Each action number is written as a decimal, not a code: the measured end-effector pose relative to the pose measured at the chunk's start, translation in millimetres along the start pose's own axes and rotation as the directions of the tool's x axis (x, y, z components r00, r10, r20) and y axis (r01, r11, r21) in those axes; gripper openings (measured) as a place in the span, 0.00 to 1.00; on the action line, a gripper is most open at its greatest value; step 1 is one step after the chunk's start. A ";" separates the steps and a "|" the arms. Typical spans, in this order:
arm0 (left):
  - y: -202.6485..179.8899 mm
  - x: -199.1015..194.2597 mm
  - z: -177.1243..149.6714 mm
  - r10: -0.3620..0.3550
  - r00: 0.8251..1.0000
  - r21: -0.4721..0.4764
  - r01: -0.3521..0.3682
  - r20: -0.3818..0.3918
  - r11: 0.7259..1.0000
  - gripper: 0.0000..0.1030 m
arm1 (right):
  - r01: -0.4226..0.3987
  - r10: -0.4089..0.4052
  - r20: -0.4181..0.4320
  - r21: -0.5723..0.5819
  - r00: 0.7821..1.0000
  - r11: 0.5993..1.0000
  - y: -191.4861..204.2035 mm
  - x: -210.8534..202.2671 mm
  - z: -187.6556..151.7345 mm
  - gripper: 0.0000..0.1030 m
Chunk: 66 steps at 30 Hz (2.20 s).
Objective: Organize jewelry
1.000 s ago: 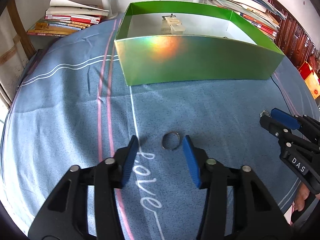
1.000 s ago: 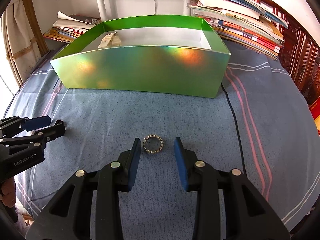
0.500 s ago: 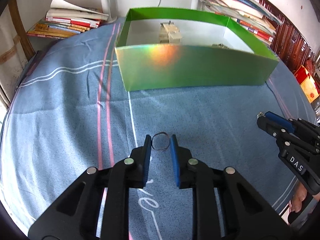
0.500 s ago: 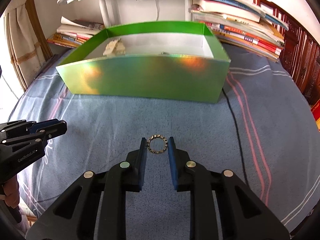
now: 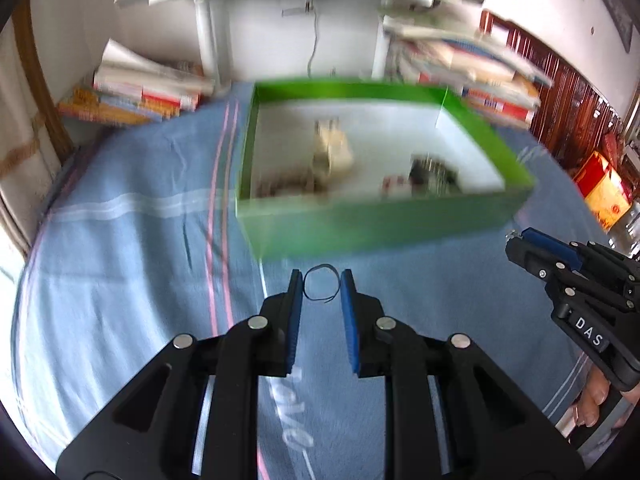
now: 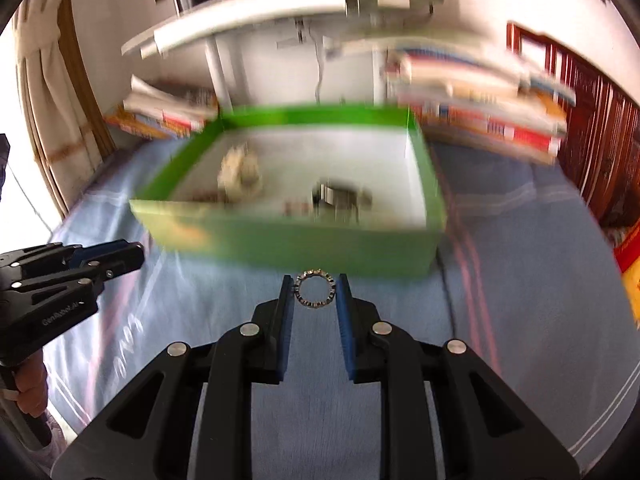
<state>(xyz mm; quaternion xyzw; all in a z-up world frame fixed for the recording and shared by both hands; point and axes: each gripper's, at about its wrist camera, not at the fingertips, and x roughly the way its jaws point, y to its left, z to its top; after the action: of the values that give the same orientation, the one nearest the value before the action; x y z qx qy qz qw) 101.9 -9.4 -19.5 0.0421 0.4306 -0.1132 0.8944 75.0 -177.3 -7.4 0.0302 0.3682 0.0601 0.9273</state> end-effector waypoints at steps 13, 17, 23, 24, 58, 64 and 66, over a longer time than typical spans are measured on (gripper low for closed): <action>-33.3 78.5 91.2 -0.049 0.998 0.029 0.050 -0.045 0.998 0.19 | 0.062 -0.056 -0.087 0.063 0.995 0.996 -30.9 99.5 60.6 0.21; -32.0 94.4 88.3 -0.064 0.996 0.019 0.066 -0.058 0.998 0.22 | 0.063 -0.058 -0.092 0.050 0.994 0.997 -30.7 109.7 59.1 0.23; -29.0 78.6 89.6 -0.068 0.998 0.015 0.068 -0.005 0.998 0.47 | 0.044 -0.041 -0.030 0.101 0.999 0.994 -40.1 81.0 62.1 0.44; -27.3 71.7 88.8 -0.063 0.998 0.011 0.063 0.012 0.998 0.47 | 0.048 -0.046 -0.016 0.108 0.999 0.993 -41.9 72.3 61.1 0.46; -14.3 -77.9 -13.2 0.133 0.944 -0.044 -0.126 0.303 0.991 0.94 | 0.207 -0.217 0.204 0.068 0.955 0.976 -8.8 -65.6 -17.0 0.97; -12.9 -78.8 -13.4 0.137 0.943 -0.050 -0.128 0.302 0.991 0.96 | 0.205 -0.214 0.209 0.063 0.954 0.977 -6.2 -67.9 -17.0 0.97; -12.8 -79.3 -13.7 0.137 0.943 -0.049 -0.128 0.302 0.991 0.96 | 0.207 -0.215 0.211 0.060 0.954 0.977 -5.1 -68.2 -16.9 0.97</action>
<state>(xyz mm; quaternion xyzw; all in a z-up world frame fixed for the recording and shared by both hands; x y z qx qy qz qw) 40.5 -6.2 34.0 0.0404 0.2851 -0.0518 0.9562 14.6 -191.3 26.2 0.0145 0.2675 -0.0497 0.9622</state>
